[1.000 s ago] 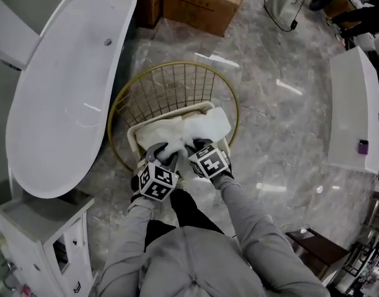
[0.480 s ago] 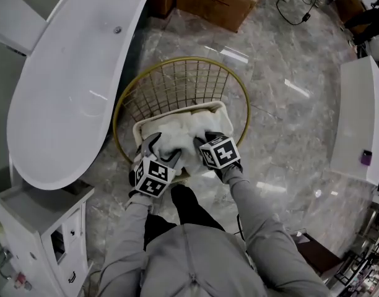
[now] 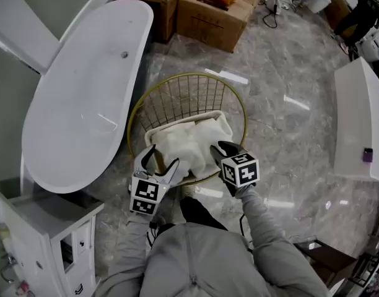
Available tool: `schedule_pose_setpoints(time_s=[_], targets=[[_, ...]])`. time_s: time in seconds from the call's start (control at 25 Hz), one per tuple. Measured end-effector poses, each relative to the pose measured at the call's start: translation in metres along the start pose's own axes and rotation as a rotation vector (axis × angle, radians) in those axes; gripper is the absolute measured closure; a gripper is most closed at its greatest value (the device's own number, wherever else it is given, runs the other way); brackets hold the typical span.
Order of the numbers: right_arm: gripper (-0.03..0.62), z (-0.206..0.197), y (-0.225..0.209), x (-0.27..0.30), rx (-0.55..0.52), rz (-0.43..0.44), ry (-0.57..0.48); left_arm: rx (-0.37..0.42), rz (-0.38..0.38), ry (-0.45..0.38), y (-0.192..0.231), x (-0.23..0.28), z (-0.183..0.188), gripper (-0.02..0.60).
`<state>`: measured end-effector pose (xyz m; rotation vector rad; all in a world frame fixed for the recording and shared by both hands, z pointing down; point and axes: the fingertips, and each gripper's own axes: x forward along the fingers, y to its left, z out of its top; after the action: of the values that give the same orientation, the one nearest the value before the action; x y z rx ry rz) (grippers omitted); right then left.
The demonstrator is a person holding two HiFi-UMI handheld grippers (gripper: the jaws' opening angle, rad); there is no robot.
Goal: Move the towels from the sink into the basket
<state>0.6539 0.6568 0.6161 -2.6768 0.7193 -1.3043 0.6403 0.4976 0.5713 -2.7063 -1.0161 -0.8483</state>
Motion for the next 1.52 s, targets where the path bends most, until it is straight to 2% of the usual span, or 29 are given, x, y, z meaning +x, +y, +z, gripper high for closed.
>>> schedule_pose_setpoints(time_s=[0.2,0.52,0.84,1.12,1.52], targets=[[0.488,0.019,0.021,-0.048,-0.016,-0.057,-0.140,0.000,0.027,-0.111,0.003,-0.050,0.017,0.224],[0.488,0.056,0.056,-0.147,-0.010,-0.197,-0.498,0.009,0.062,-0.307,0.007,-0.142,0.048,0.224],[0.490,0.066,0.092,-0.252,-0.016,-0.311,-0.787,0.038,0.096,-0.496,0.001,-0.224,0.070,0.224],[0.490,0.049,0.128,-0.321,-0.069,-0.394,-0.930,0.081,0.094,-0.605,-0.021,-0.279,0.082,0.224],[0.490,0.016,0.145,-0.334,-0.041,-0.401,-0.949,0.095,0.099,-0.641,-0.035,-0.300,0.072,0.224]])
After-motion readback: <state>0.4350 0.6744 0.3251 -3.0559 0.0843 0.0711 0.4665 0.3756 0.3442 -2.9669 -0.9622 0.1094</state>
